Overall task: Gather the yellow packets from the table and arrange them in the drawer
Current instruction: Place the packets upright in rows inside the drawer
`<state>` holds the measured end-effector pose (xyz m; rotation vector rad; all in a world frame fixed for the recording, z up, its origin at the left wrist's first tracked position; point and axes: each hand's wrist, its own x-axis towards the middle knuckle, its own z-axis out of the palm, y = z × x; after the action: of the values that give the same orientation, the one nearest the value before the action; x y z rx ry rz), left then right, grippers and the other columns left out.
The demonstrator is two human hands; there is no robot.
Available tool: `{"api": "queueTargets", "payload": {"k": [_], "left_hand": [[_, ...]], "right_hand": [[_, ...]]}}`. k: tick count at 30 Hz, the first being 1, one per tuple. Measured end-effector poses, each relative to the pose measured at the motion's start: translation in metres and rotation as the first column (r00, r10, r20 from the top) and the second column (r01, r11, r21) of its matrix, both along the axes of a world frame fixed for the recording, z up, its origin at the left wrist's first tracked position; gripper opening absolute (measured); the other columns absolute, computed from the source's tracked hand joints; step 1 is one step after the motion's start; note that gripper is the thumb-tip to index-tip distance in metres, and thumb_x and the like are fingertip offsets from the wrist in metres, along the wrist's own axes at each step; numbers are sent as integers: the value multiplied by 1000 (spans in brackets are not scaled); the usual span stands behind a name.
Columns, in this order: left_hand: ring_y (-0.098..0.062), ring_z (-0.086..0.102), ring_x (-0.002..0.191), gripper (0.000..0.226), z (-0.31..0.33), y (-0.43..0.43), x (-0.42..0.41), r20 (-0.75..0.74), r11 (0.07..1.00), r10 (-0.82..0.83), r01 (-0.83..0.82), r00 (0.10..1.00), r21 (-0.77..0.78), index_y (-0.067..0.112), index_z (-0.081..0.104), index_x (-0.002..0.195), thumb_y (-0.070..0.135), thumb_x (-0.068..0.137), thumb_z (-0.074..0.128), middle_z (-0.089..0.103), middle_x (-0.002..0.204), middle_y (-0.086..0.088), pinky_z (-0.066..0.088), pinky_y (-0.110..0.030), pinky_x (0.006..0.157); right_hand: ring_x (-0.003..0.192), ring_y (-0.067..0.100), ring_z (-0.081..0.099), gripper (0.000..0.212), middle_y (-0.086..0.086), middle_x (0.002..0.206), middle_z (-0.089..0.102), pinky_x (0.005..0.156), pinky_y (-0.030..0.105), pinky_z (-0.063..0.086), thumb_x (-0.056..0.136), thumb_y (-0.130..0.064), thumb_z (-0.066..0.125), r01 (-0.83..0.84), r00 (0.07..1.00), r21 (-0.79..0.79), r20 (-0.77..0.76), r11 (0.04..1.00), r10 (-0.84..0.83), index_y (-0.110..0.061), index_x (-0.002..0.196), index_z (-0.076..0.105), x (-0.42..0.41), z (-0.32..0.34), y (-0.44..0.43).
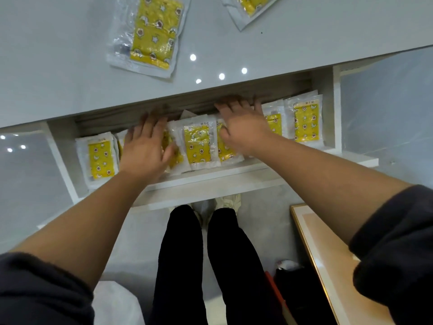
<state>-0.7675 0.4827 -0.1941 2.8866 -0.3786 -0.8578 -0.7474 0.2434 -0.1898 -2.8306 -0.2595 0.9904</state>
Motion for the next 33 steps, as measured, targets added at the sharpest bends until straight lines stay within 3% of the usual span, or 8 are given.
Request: {"api": "queueTargets", "payload": {"k": [4, 8, 11, 15, 20, 26, 29, 33], "left_hand": [[-37, 22, 140, 65, -4, 52, 13, -69, 969, 180, -165, 981, 186, 14, 21, 149, 46, 95, 38, 27, 151, -20, 20, -54, 113], [-37, 34, 128, 59, -5, 84, 14, -197, 981, 115, -79, 974, 180, 18, 34, 141, 51, 93, 40, 38, 139, -18, 34, -55, 103], [-38, 36, 127, 56, -3, 80, 12, -158, 982, 108, -80, 981, 173, 17, 36, 138, 49, 93, 40, 39, 139, -18, 29, -58, 105], [-35, 35, 131, 58, -8, 46, 23, -131, 998, 55, -51, 990, 32, 21, 27, 147, 43, 95, 41, 37, 146, -13, 20, -49, 113], [-30, 36, 132, 47, -25, 8, 35, -152, 990, 10, -31, 988, -138, 24, 37, 143, 34, 97, 42, 36, 148, -4, 28, -41, 107], [-31, 47, 119, 36, -35, 21, 23, -71, 965, -6, -12, 997, -264, 27, 51, 131, 25, 95, 45, 51, 135, -5, 36, -40, 98], [-32, 49, 116, 36, -37, 26, 20, -74, 958, 6, -27, 997, -286, 23, 52, 130, 24, 95, 48, 55, 130, -9, 38, -40, 100], [-33, 53, 111, 39, -32, 21, 24, -134, 964, 78, -109, 988, -242, 23, 48, 135, 29, 97, 46, 59, 125, -11, 41, -39, 98]], "right_hand": [[137, 26, 32, 60, 4, 150, 35, 115, 53, 15, 92, -36, 42, -93, 996, 104, -8, 990, 94, -22, 149, 26, 0, -3, 55], [136, 25, 31, 58, 2, 151, 33, 114, 46, 21, 93, -38, 43, -32, 996, 78, -79, 996, 38, -20, 147, 29, 7, -13, 89], [132, 27, 38, 53, 4, 148, 38, 110, 43, 27, 95, -30, 43, 8, 998, 119, -69, 993, 0, -20, 146, 32, 7, -16, 96], [111, 32, 56, 34, 12, 126, 57, 89, 36, 45, 98, -23, 41, 252, 964, 7, -92, 968, -250, -18, 130, 51, 27, -24, 85], [107, 29, 58, 28, 8, 117, 63, 85, 31, 48, 96, -32, 44, 209, 957, -20, -201, 978, -209, -23, 113, 64, 51, -34, 84], [100, 23, 57, 9, 2, 108, 64, 84, 29, 46, 92, -29, 54, 173, 964, 158, -229, 972, -134, -29, 96, 62, 59, -37, 91], [96, 18, 55, 12, -4, 102, 60, 77, 24, 38, 89, -34, 60, 193, 944, 229, -308, 954, -117, -29, 100, 62, 62, -35, 95], [114, 22, 54, 29, 1, 124, 60, 89, 27, 39, 93, -32, 56, 186, 922, 155, -368, 970, -118, -22, 119, 61, 74, -33, 87]]}}
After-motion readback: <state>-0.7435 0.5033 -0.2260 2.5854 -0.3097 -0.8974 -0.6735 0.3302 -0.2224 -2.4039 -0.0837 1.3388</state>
